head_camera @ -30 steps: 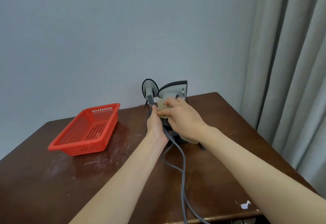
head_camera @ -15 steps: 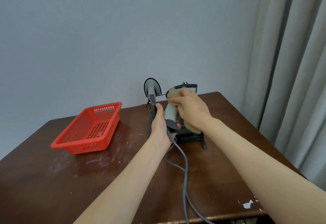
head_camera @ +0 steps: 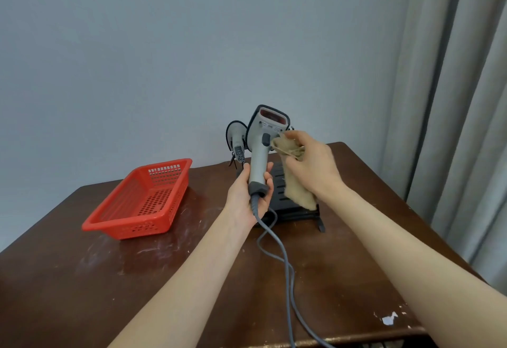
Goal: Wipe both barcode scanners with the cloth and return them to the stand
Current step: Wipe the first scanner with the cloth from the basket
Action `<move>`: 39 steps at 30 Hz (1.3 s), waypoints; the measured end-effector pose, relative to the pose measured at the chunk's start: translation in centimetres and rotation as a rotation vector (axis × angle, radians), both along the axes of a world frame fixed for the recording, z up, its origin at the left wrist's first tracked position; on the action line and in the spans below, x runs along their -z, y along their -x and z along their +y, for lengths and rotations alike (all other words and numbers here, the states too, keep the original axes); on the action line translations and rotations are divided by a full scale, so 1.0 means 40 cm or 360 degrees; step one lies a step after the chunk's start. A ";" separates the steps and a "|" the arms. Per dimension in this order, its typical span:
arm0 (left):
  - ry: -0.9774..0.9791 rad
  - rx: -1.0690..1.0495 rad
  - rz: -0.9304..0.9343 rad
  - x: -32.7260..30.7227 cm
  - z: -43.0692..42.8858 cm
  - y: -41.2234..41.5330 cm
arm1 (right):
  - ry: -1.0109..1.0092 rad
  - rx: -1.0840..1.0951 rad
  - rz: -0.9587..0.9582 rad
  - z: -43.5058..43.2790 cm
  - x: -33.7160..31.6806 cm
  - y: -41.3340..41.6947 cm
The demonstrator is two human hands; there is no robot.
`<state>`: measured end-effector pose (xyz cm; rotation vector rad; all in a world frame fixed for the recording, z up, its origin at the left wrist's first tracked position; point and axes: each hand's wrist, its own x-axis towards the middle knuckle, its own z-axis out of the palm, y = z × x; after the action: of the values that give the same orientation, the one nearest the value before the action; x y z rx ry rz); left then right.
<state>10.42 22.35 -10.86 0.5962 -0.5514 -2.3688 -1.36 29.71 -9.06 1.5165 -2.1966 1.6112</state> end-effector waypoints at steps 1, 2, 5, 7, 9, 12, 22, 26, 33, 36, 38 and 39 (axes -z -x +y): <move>-0.0001 0.0028 0.0003 -0.001 0.004 0.005 | 0.0012 -0.0053 0.0013 -0.009 -0.002 -0.012; -0.0013 0.0039 0.0006 -0.001 0.006 0.008 | -0.0002 -0.0122 0.0066 -0.016 0.000 -0.024; -0.0031 -0.0001 0.0035 0.007 0.004 0.010 | -0.0113 -0.0481 0.0180 -0.004 0.019 -0.037; -0.0004 0.0006 0.0058 0.013 0.005 0.002 | -0.0162 -0.0681 0.0069 0.014 0.012 -0.039; -0.0014 0.0063 0.0031 0.010 0.014 0.003 | -0.0040 -0.0588 -0.0027 0.009 0.000 -0.032; -0.0072 0.0091 0.0003 0.002 0.016 0.010 | 0.0121 -0.0382 -0.0050 0.003 -0.013 -0.031; -0.0115 0.0057 0.0006 -0.001 0.015 0.011 | 0.0106 -0.0383 -0.0281 0.012 -0.002 -0.014; -0.0125 -0.0041 -0.0069 0.014 0.001 0.000 | -0.0440 -0.0411 0.0193 0.005 0.011 0.012; 0.0140 -0.0084 -0.0221 0.018 0.002 -0.025 | 0.0297 -0.0244 -0.1575 -0.010 0.037 0.073; 0.0259 -0.0024 -0.0331 0.029 0.015 -0.030 | 0.0531 -0.0379 -0.1746 -0.010 0.018 0.074; 0.0333 -0.0007 -0.0420 0.042 0.021 -0.029 | 0.0475 -0.0307 -0.1462 -0.007 0.001 0.064; 0.0371 0.0009 -0.0444 0.048 0.023 -0.028 | 0.0427 -0.0250 -0.1288 -0.008 -0.003 0.060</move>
<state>11.53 23.25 -12.76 0.8223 -0.9378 -2.1966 -3.78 29.40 -8.95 1.0876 -2.0185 2.8135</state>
